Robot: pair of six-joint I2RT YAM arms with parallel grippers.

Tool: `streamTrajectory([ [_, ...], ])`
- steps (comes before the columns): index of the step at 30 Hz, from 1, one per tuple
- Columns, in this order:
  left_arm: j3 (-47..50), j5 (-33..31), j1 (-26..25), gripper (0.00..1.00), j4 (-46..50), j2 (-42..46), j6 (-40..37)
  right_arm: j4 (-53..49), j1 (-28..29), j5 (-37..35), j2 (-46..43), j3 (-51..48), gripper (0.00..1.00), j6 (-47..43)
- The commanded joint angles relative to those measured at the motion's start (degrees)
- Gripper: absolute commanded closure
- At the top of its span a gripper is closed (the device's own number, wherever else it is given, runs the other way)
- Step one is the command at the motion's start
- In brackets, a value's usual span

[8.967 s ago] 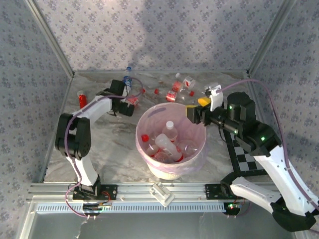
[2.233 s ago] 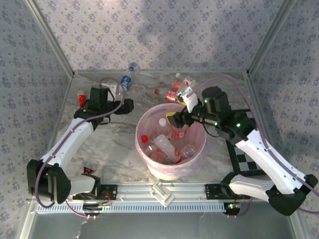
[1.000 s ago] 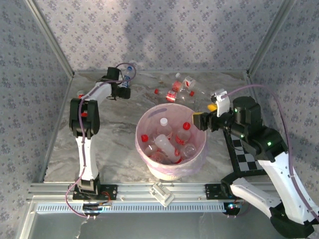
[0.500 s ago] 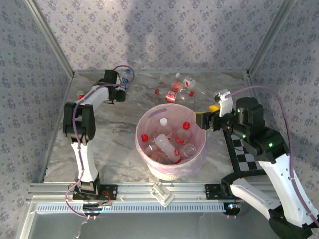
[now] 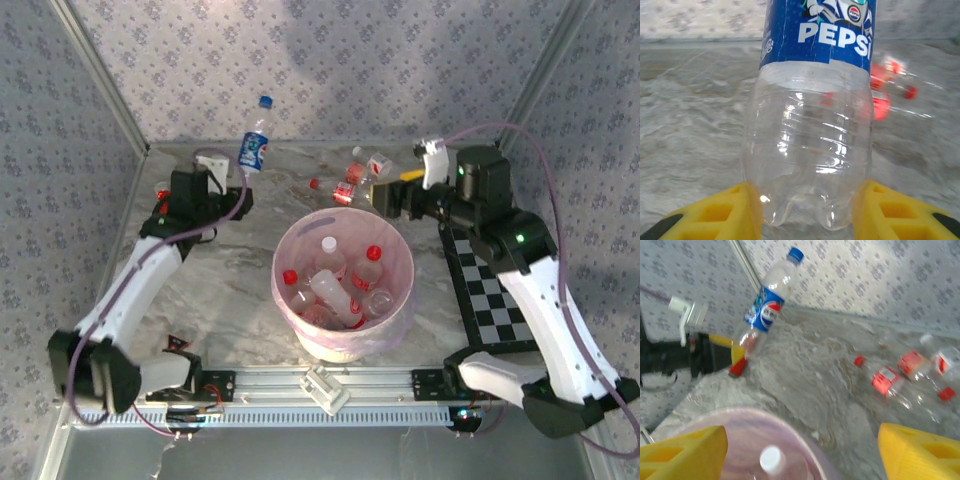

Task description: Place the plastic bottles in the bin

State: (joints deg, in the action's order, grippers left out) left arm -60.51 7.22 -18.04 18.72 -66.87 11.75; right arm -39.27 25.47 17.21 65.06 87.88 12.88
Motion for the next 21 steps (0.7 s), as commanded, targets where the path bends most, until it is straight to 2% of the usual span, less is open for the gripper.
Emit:
streamTrajectory([
  [1, 4.10, 0.68, -2.85, 0.91, 0.53, 8.85, 1.08, 6.10, -0.25, 7.21, 4.97, 5.46, 0.12, 5.71],
  [6, 8.83, 2.24, -5.41, 0.93, 0.60, 19.90, 0.14, 11.54, 0.75, 13.43, 15.39, 14.12, 0.00, 11.85],
  [14, 10.44, 5.92, -6.04, 0.93, 1.79, 22.73, -3.79, 11.80, 6.60, 17.63, 31.85, 30.42, 0.00, 12.42],
  [18, 11.43, 7.35, -6.34, 0.93, 0.52, 22.99, -4.58, 14.40, 8.15, 16.08, 35.23, 32.36, 0.00, 12.96],
  [21, 12.29, 7.71, -6.65, 0.93, -0.16, 23.28, -4.55, 12.63, 8.10, 15.12, 38.18, 34.70, 0.07, 13.45],
])
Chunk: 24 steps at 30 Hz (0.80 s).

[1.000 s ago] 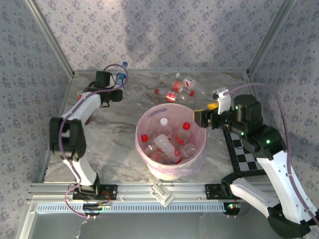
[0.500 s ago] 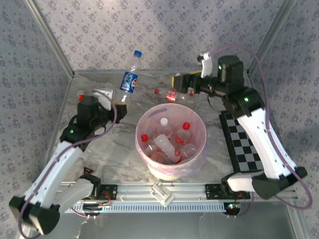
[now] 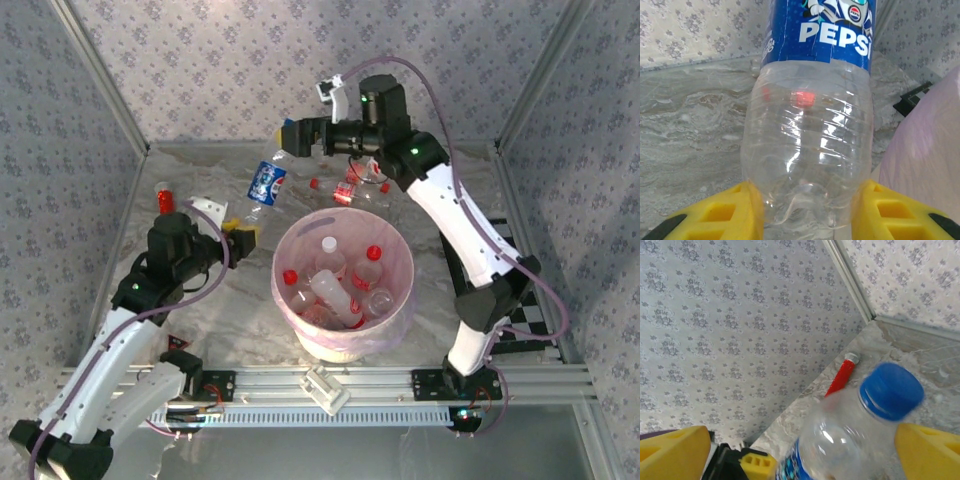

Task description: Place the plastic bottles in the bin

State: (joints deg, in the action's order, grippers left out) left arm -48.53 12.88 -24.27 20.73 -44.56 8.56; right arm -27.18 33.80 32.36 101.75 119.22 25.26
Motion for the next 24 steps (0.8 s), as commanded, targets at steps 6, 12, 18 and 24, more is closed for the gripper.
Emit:
streamTrajectory([
  [6, 1.34, 1.17, -0.42, 0.92, -2.37, 1.67, -1.34, 0.86, -0.72, -4.91, 2.95, 1.99, 0.12, 1.28],
  [12, 1.34, -0.41, -0.42, 0.92, -2.43, 1.53, -1.36, 0.78, -0.76, -4.97, 4.93, 2.24, 0.01, 3.14],
  [18, 1.59, -0.01, -0.45, 0.92, -2.95, 0.84, -1.16, 2.29, -0.35, -3.55, 6.52, 3.13, 0.32, 4.69],
  [24, 1.79, 0.21, -0.50, 0.91, -2.72, 0.83, -1.48, 2.74, -0.75, -3.49, 6.29, 3.04, 0.59, 4.56],
])
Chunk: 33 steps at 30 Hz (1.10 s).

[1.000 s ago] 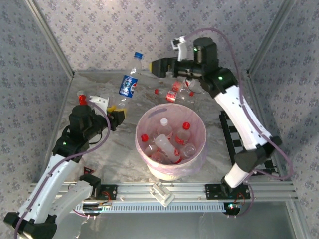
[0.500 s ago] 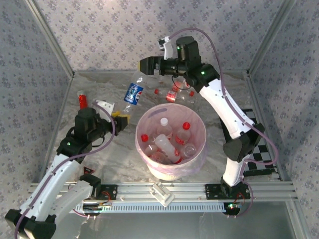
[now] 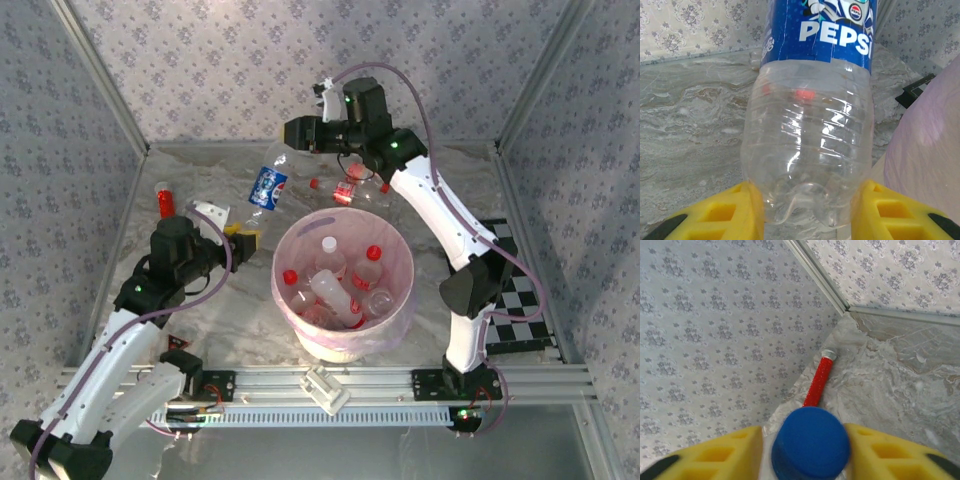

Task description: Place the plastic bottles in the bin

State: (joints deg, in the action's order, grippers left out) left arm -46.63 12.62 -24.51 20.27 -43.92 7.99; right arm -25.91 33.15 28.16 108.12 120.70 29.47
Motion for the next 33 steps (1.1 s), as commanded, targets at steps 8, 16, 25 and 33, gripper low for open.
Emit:
streamTrajectory([
  [8, -1.43, 0.46, -0.36, 0.73, -0.29, 0.11, -0.61, 2.58, -0.77, 0.98, -1.47, 1.66, 0.77, -0.69],
  [16, -3.80, -1.21, -0.36, 0.15, 2.56, 2.08, 0.10, -0.78, -3.35, -0.40, -7.38, 4.01, 0.82, -5.66],
  [25, -8.40, -0.16, -0.36, 0.04, 3.85, 3.39, 5.56, -8.20, -10.62, -2.89, -24.36, 0.17, 0.84, -13.49],
  [33, -13.38, 3.79, -2.42, 0.10, 1.77, -0.73, 9.04, -18.50, -10.64, -3.58, -37.36, -7.25, 0.89, -26.52],
])
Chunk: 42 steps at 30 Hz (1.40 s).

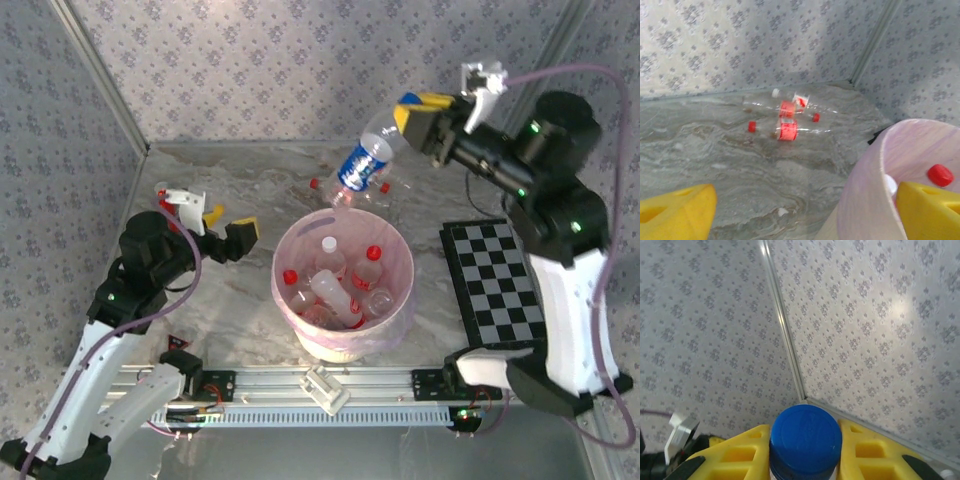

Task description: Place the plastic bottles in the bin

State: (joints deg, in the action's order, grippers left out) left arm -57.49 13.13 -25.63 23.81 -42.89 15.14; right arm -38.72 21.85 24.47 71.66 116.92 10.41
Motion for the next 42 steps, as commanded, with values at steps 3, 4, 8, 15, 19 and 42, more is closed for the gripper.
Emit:
streamTrajectory([
  [3, -6.84, 0.08, -5.39, 0.13, 2.35, -6.76, 0.30, -7.34, 4.82, -3.90, -3.04, -7.56, 0.92, -14.71],
  [4, -8.40, -2.25, -7.39, 0.13, 4.08, -8.37, -0.90, -7.28, 5.94, -4.42, -3.56, -9.13, 0.93, -16.79],
  [8, -12.05, -9.61, -14.15, 0.14, 7.07, -12.74, -4.57, -4.63, 7.76, -3.14, -3.71, -14.04, 0.97, -20.55],
  [15, -15.26, -17.20, -19.35, 0.22, 10.56, -18.72, -7.27, -2.33, 8.25, -1.38, -1.54, -18.08, 0.99, -22.17],
  [19, -16.10, -17.57, -20.37, 0.33, 10.83, -20.92, -7.70, -0.74, 9.08, -0.49, -1.35, -21.62, 0.99, -21.80],
  [42, -16.15, -21.81, -21.17, 0.84, 11.96, -24.41, -6.27, 6.21, 18.05, -1.27, -7.42, -51.19, 1.00, -21.44],
])
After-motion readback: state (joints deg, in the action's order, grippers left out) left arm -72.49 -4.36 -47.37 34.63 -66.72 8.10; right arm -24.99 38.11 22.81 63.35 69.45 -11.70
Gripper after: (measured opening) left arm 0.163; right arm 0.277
